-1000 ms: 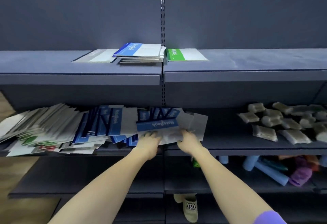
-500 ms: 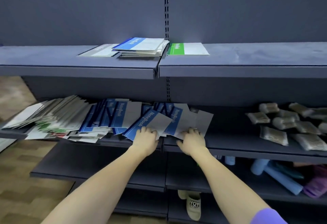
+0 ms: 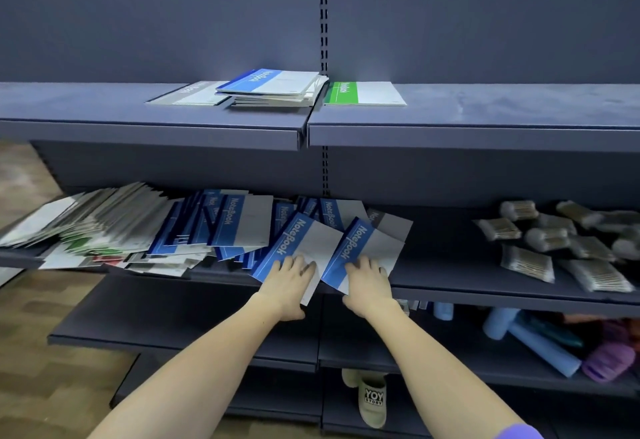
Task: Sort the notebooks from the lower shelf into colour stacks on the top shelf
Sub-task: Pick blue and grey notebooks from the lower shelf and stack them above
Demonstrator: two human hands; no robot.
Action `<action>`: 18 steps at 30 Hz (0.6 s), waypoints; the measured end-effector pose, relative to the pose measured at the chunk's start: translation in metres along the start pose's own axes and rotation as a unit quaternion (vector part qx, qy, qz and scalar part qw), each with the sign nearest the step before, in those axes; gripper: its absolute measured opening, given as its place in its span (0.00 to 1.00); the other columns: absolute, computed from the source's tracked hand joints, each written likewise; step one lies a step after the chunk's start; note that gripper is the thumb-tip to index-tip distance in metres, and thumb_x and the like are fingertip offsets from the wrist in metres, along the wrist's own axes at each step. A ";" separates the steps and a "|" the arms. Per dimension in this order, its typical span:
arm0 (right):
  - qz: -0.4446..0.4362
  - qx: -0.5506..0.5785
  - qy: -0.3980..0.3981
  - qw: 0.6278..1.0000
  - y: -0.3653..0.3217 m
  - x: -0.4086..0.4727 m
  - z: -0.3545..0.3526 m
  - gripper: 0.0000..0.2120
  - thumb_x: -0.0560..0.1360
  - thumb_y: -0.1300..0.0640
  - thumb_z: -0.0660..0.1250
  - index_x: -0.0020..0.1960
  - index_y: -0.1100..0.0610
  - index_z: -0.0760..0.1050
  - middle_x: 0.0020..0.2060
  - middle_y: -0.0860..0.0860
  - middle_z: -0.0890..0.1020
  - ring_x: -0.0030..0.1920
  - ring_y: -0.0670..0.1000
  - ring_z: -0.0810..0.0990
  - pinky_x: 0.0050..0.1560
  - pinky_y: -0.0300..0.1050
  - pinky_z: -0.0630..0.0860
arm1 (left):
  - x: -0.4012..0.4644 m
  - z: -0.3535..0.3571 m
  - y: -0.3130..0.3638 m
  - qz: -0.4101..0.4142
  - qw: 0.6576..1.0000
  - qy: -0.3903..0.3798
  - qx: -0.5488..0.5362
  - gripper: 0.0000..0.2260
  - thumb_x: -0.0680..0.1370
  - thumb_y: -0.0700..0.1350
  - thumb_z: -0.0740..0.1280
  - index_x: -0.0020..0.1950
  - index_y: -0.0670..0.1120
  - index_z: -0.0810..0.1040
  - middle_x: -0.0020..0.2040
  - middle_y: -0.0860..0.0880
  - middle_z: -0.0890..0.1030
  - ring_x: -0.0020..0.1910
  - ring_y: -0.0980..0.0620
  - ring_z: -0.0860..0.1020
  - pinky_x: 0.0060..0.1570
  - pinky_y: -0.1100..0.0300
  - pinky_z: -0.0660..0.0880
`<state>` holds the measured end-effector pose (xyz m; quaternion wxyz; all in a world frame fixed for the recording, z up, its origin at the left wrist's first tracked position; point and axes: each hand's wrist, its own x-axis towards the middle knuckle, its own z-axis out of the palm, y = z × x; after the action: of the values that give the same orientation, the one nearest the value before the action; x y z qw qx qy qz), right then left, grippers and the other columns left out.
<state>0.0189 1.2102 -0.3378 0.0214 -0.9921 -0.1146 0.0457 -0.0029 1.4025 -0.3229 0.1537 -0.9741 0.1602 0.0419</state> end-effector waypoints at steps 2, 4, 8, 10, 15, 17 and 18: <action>0.011 0.004 -0.008 1.000 -0.003 -0.002 0.007 0.37 0.73 0.55 0.69 0.78 0.54 0.57 0.75 0.59 0.59 0.76 0.64 0.54 0.76 0.57 0.57 | -0.001 0.000 0.002 -0.002 1.000 0.005 0.022 0.42 0.73 0.48 0.72 0.79 0.44 0.50 0.71 0.40 0.61 0.68 0.38 0.63 0.68 0.46 0.62; 0.018 -0.032 -0.022 0.999 -0.010 -0.005 0.011 0.40 0.74 0.56 0.68 0.79 0.56 0.52 0.78 0.61 0.52 0.78 0.67 0.48 0.78 0.59 0.49 | -0.004 0.002 0.004 -0.007 0.999 0.014 0.031 0.40 0.75 0.43 0.69 0.80 0.43 0.49 0.72 0.40 0.61 0.68 0.38 0.63 0.67 0.46 0.62; 0.032 -0.094 -0.022 0.995 -0.023 -0.011 0.014 0.41 0.73 0.54 0.69 0.79 0.58 0.51 0.78 0.62 0.53 0.77 0.67 0.51 0.77 0.60 0.52 | -0.009 0.008 0.001 0.006 0.999 0.034 0.020 0.35 0.76 0.40 0.66 0.79 0.42 0.52 0.71 0.40 0.64 0.67 0.38 0.65 0.67 0.46 0.63; 0.039 -0.104 -0.019 0.994 -0.027 -0.018 0.013 0.40 0.74 0.55 0.69 0.78 0.59 0.51 0.77 0.62 0.55 0.76 0.66 0.54 0.76 0.59 0.55 | -0.014 0.008 -0.003 0.016 0.999 0.046 0.011 0.33 0.76 0.38 0.65 0.78 0.42 0.55 0.70 0.41 0.65 0.66 0.38 0.65 0.66 0.47 0.64; 0.059 -0.072 -0.014 0.996 -0.050 -0.037 0.005 0.34 0.74 0.59 0.67 0.76 0.57 0.57 0.72 0.59 0.66 0.69 0.61 0.66 0.69 0.54 0.65 | -0.029 0.002 -0.018 0.058 0.995 0.072 -0.022 0.29 0.76 0.33 0.62 0.76 0.45 0.60 0.69 0.43 0.66 0.65 0.40 0.66 0.63 0.50 0.65; 0.069 -0.038 -0.024 0.997 -0.061 -0.045 -0.007 0.30 0.76 0.61 0.65 0.75 0.57 0.59 0.69 0.57 0.70 0.66 0.60 0.70 0.64 0.52 0.69 | -0.036 0.001 -0.028 0.071 0.993 0.083 -0.039 0.29 0.76 0.31 0.60 0.75 0.47 0.61 0.69 0.43 0.67 0.65 0.41 0.66 0.62 0.51 0.65; 0.076 -0.014 -0.033 0.996 -0.067 -0.050 -0.014 0.30 0.76 0.62 0.64 0.76 0.56 0.59 0.67 0.57 0.71 0.64 0.60 0.72 0.61 0.51 0.70 | -0.039 0.001 -0.033 0.079 0.992 0.085 -0.048 0.29 0.76 0.31 0.59 0.75 0.47 0.61 0.69 0.43 0.67 0.65 0.41 0.66 0.62 0.51 0.65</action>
<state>-0.0430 1.2634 -0.3165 -0.0002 -0.9961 -0.0399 0.0782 -0.0292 1.4442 -0.3093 0.0889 -0.9648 0.2466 -0.0212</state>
